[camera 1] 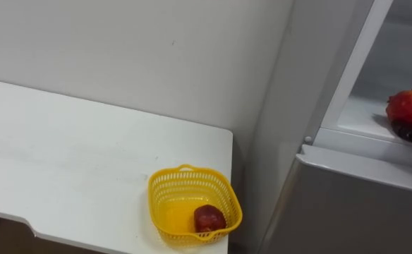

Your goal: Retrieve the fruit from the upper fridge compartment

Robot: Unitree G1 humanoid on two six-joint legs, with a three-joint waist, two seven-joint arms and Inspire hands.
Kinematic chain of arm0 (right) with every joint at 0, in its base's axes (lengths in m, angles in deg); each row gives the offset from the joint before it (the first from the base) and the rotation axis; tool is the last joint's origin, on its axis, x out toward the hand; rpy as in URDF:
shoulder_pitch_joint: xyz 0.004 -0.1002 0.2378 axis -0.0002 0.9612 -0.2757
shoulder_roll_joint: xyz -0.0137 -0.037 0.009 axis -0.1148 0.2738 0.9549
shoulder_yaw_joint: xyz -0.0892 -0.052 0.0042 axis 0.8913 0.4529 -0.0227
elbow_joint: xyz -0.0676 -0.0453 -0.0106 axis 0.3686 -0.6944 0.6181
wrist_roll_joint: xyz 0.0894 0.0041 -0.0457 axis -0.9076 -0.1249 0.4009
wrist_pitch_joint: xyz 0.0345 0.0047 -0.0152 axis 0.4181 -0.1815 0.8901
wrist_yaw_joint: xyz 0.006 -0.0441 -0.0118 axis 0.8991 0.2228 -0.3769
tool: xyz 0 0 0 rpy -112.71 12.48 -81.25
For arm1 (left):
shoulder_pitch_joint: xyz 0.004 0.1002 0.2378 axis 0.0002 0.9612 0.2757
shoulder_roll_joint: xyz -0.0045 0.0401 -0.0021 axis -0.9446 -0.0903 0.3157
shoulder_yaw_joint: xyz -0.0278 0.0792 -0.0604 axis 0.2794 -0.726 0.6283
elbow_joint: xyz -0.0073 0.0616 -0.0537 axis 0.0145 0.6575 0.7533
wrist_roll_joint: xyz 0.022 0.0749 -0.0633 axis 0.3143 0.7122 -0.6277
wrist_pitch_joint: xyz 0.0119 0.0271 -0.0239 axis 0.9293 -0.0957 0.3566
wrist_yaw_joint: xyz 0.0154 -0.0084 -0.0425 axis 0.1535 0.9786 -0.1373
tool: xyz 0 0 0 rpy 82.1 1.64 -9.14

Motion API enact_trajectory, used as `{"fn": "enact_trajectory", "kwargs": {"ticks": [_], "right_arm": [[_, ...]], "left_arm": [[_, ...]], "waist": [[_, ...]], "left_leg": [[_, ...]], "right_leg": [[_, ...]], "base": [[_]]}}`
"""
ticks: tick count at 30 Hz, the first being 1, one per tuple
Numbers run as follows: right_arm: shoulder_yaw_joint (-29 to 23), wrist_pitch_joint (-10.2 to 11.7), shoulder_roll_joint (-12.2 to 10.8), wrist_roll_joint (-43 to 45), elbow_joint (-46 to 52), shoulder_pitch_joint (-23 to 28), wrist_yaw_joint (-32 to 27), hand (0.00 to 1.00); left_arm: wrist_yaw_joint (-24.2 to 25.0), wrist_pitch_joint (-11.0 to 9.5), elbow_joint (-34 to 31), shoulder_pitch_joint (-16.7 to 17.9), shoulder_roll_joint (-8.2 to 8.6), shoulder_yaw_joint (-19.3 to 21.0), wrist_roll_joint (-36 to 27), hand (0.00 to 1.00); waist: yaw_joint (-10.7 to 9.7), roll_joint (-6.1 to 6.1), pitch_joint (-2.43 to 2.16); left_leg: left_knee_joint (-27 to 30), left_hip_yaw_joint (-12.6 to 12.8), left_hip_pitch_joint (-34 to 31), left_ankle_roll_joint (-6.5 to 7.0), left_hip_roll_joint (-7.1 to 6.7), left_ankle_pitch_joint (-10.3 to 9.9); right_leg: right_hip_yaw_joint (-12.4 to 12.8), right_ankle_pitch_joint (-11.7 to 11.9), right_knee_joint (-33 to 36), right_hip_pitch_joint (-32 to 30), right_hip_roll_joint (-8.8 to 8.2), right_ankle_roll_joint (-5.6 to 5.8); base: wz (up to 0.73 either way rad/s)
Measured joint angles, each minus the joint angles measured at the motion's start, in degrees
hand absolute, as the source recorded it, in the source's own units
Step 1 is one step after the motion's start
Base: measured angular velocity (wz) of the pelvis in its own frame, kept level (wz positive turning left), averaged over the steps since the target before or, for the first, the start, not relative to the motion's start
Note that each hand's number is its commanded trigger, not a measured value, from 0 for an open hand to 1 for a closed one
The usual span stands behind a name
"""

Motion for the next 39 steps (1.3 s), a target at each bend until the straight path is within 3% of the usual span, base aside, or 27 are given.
{"fn": "enact_trajectory", "kwargs": {"ticks": [5,9,11,17,23,32,39], "right_arm": [[0.0,-0.7,-0.1,-0.5,5.1,1.6,-1.3,1.0],[0.0,-1.1,-0.8,-0.6,16.3,6.0,-1.8,1.0],[0.0,-1.1,-1.1,-0.5,20.2,7.5,-1.8,1.0],[-2.3,-1.0,-4.7,0.6,32.1,13.0,-4.4,1.0],[-4.7,-0.6,-5.7,4.0,46.2,21.8,-6.3,1.0],[-5.9,-0.4,-7.9,11.6,60.6,29.0,-6.7,1.0],[-7.2,0.9,-9.4,12.3,69.0,31.3,-6.2,1.0]], "left_arm": [[-0.6,-0.1,-0.2,0.1,0.25,0.5,0.0,0.0],[-0.5,-0.2,-0.3,0.6,0.28,0.7,0.0,0.0],[-0.6,-0.4,-0.7,0.7,0.28,0.6,-0.1,0.0],[-1.6,-1.7,-0.7,0.7,0.54,0.1,-0.1,0.0],[-1.7,-2.0,-0.6,2.0,2.21,0.1,0.0,0.0],[-1.9,-2.8,-0.3,2.6,2.83,0.7,-1.3,0.0],[-2.7,-3.9,-0.2,2.5,3.34,0.7,-1.2,0.0]], "waist": [[-0.2,0.22,-0.51],[-0.3,0.76,-0.73],[-0.4,0.89,-0.67],[-1.2,2.27,0.06],[-2.2,4.84,-1.08],[-3.9,4.0,-0.39],[-3.7,4.74,-0.14]], "left_leg": [[-0.1,0.0,0.2,-0.05,0.08,0.0],[-0.4,0.1,0.8,-0.11,0.07,0.1],[-0.6,0.4,1.0,-0.16,0.27,0.1],[-0.9,0.8,1.2,-0.13,0.5,0.1],[-1.9,1.7,2.4,-0.06,0.48,0.1],[-2.8,3.4,4.5,-0.16,0.63,0.4],[-3.0,4.1,4.9,-0.15,0.71,0.3]], "right_leg": [[-0.1,0.0,0.0,-0.1,-0.02,-0.04],[0.0,0.0,-0.1,0.2,0.0,-0.05],[0.0,0.0,-0.2,0.3,-0.01,-0.05],[0.1,0.0,-0.1,0.9,-0.04,-0.05],[1.0,-0.1,-0.5,1.4,-0.08,0.01],[3.1,-0.7,-0.1,2.1,0.04,-0.09],[3.5,-0.7,0.0,2.1,0.06,-0.08]], "base": [[0.0],[-0.01],[-0.02],[0.01],[-0.08],[-0.09],[-0.03]]}}
